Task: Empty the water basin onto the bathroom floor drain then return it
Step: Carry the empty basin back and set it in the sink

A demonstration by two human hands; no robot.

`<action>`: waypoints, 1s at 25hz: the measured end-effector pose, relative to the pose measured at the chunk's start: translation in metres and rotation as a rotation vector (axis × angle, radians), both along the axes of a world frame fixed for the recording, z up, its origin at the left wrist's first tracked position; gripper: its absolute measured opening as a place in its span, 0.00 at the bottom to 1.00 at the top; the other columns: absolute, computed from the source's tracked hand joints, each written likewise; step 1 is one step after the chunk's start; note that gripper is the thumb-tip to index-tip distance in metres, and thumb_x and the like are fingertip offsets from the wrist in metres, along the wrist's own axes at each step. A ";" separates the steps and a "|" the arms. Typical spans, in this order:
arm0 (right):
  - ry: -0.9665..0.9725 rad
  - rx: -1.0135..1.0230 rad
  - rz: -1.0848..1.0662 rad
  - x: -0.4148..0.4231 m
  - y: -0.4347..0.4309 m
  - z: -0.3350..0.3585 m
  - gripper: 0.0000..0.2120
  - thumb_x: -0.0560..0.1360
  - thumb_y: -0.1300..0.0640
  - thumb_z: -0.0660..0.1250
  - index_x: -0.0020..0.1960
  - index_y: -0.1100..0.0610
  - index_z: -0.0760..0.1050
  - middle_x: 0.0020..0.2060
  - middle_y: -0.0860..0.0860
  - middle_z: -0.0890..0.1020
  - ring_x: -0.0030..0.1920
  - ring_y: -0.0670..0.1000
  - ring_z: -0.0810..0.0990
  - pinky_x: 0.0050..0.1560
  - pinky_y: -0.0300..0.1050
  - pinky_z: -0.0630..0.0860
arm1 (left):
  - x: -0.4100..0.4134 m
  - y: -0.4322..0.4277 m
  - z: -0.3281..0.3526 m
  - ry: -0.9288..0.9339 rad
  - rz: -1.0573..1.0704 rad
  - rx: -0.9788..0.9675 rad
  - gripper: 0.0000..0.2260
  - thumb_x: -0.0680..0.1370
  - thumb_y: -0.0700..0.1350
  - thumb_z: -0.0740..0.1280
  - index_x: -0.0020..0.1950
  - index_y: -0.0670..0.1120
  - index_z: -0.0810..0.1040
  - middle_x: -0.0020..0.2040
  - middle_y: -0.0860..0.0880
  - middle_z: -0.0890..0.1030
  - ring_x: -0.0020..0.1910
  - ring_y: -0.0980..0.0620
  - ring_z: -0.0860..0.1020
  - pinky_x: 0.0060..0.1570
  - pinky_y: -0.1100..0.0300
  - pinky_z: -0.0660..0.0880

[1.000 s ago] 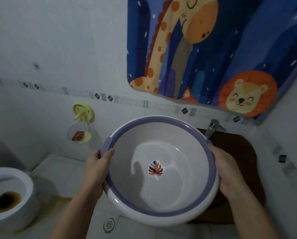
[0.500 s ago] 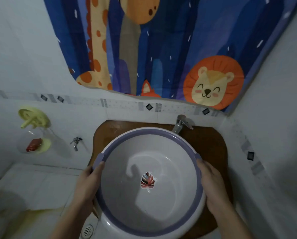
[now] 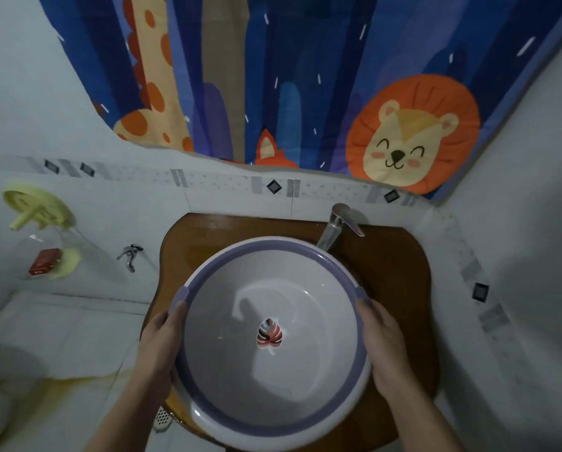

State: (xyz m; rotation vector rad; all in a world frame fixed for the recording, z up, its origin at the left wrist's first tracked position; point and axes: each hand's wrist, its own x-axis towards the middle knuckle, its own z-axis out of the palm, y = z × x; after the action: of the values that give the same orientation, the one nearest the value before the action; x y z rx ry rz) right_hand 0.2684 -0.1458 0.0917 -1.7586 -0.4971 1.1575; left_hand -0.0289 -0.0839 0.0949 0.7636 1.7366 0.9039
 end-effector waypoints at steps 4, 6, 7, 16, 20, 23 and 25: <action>-0.008 -0.079 0.016 -0.015 0.014 -0.016 0.07 0.79 0.39 0.61 0.46 0.37 0.75 0.46 0.44 0.85 0.47 0.50 0.84 0.39 0.43 0.79 | -0.014 0.010 -0.016 0.025 0.037 -0.052 0.27 0.77 0.61 0.63 0.64 0.41 0.77 0.56 0.38 0.81 0.52 0.37 0.79 0.57 0.38 0.76; -0.011 -0.109 0.020 -0.020 0.020 -0.026 0.07 0.79 0.39 0.61 0.47 0.38 0.76 0.47 0.46 0.86 0.48 0.52 0.85 0.45 0.47 0.81 | -0.020 0.017 -0.023 0.028 0.009 -0.092 0.28 0.76 0.62 0.63 0.66 0.41 0.76 0.56 0.38 0.81 0.53 0.36 0.79 0.58 0.37 0.75; -0.008 -0.124 0.018 -0.021 0.022 -0.030 0.08 0.79 0.38 0.60 0.49 0.38 0.76 0.48 0.47 0.86 0.49 0.53 0.85 0.47 0.49 0.82 | -0.022 0.019 -0.027 0.019 -0.009 -0.108 0.29 0.76 0.63 0.63 0.66 0.42 0.76 0.57 0.39 0.81 0.54 0.36 0.79 0.59 0.37 0.74; -0.031 -0.248 -0.106 -0.006 0.030 -0.056 0.10 0.79 0.41 0.61 0.45 0.43 0.77 0.42 0.46 0.84 0.44 0.51 0.83 0.36 0.41 0.75 | -0.008 0.049 -0.054 0.083 -0.242 -0.180 0.28 0.77 0.63 0.60 0.70 0.45 0.71 0.60 0.46 0.79 0.52 0.46 0.76 0.54 0.46 0.72; -0.021 -0.279 -0.126 0.009 0.032 -0.063 0.12 0.80 0.41 0.60 0.48 0.45 0.80 0.43 0.49 0.86 0.44 0.54 0.85 0.36 0.42 0.77 | 0.012 0.066 -0.065 0.082 -0.361 -0.181 0.28 0.78 0.63 0.59 0.68 0.45 0.73 0.50 0.49 0.78 0.47 0.49 0.76 0.49 0.50 0.72; -0.015 -0.312 -0.144 0.021 0.039 -0.066 0.16 0.81 0.41 0.59 0.52 0.50 0.80 0.42 0.50 0.84 0.44 0.54 0.82 0.36 0.42 0.74 | 0.026 0.080 -0.073 0.030 -0.431 -0.219 0.29 0.79 0.62 0.59 0.72 0.44 0.70 0.61 0.44 0.78 0.58 0.41 0.77 0.59 0.44 0.74; -0.001 -0.342 -0.153 0.029 0.045 -0.068 0.21 0.81 0.40 0.57 0.60 0.54 0.79 0.46 0.51 0.83 0.45 0.53 0.80 0.37 0.42 0.72 | 0.033 0.089 -0.076 -0.025 -0.485 -0.240 0.28 0.80 0.63 0.56 0.68 0.44 0.76 0.59 0.42 0.81 0.57 0.39 0.79 0.61 0.41 0.74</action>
State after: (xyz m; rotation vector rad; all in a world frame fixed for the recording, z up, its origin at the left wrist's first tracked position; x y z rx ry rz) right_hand 0.2976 -0.1012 0.0233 -2.0487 -0.1657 1.1839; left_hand 0.0040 0.0054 0.0188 0.9506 1.5060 0.3676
